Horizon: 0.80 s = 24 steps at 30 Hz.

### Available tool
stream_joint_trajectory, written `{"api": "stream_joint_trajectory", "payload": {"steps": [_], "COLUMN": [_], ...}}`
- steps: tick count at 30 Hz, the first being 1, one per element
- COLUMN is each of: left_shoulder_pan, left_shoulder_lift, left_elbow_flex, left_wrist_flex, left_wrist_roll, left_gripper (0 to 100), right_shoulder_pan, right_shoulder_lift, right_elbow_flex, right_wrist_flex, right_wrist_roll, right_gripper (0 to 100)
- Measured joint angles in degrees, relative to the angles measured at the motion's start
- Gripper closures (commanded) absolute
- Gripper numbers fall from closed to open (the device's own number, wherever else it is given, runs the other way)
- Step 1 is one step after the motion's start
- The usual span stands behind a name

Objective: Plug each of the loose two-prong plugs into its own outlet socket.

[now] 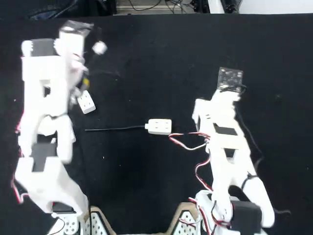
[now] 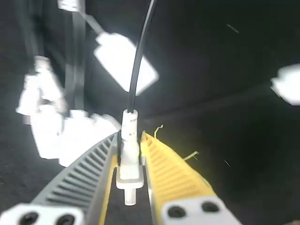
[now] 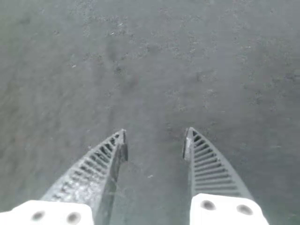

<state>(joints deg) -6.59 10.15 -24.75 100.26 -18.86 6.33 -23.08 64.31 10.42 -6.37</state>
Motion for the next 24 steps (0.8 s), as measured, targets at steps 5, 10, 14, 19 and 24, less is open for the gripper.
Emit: {"api": "stream_joint_trajectory", "payload": {"steps": [5, 10, 14, 19, 24], "left_shoulder_pan": [10.29, 18.55, 25.58, 29.36, 28.13], "left_shoulder_lift": [-12.04, -17.85, -19.34, -19.43, -19.52], "left_elbow_flex": [17.58, 34.29, 45.98, 51.34, 52.04], "left_wrist_flex": [-4.57, -13.8, -21.19, -25.23, -25.41], "left_wrist_roll": [0.09, 0.35, 0.26, 1.76, 3.87], "left_gripper": [97, 97, 97, 84, 77], "right_shoulder_pan": [3.25, 3.25, 3.25, 3.25, 2.99], "right_shoulder_lift": [-2.55, -2.55, -2.55, -2.55, -2.55], "right_elbow_flex": [0.0, 0.0, 0.0, 0.0, 0.0], "right_wrist_flex": [0.0, 0.0, 0.0, 0.0, 0.0], "right_wrist_roll": [-4.48, -4.48, -4.48, -4.48, -4.48], "right_gripper": [81.0, 81.0, 81.0, 80.9, 80.9]}}
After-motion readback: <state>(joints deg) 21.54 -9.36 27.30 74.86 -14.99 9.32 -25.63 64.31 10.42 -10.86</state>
